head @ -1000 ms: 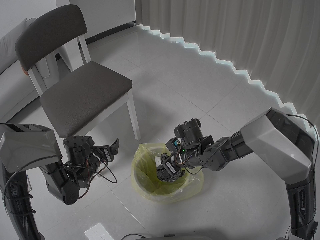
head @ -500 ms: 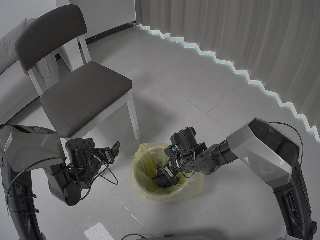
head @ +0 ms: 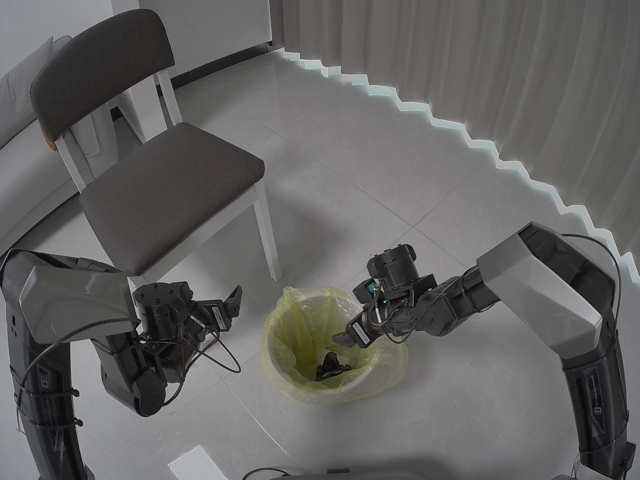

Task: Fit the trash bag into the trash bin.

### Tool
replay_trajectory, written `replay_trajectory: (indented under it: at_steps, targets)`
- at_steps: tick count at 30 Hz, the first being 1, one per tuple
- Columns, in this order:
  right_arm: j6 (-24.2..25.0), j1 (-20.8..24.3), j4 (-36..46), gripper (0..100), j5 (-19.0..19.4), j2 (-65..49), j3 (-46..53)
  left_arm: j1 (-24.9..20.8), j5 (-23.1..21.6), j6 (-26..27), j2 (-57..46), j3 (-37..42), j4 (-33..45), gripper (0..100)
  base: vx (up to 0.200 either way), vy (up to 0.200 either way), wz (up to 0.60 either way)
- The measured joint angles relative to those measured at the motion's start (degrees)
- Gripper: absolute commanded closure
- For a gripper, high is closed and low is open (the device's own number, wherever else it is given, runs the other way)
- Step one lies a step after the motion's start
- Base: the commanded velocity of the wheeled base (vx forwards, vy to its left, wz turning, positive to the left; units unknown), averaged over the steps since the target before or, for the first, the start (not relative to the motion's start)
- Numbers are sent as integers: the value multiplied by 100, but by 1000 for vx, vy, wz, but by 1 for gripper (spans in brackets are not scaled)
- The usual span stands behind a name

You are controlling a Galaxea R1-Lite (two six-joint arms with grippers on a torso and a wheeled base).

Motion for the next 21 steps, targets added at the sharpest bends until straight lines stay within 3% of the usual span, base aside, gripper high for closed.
replay_trajectory:
  at_steps: [13,21]
  targets:
    - [-668,-740,-302,0,99,-419,1417,5,-1,-2,208,182,-180,0,0,0,0]
    - [-967,-965,-334,0,107,-336,1554,-23,0,6,254,199,-180,0,0,0,0]
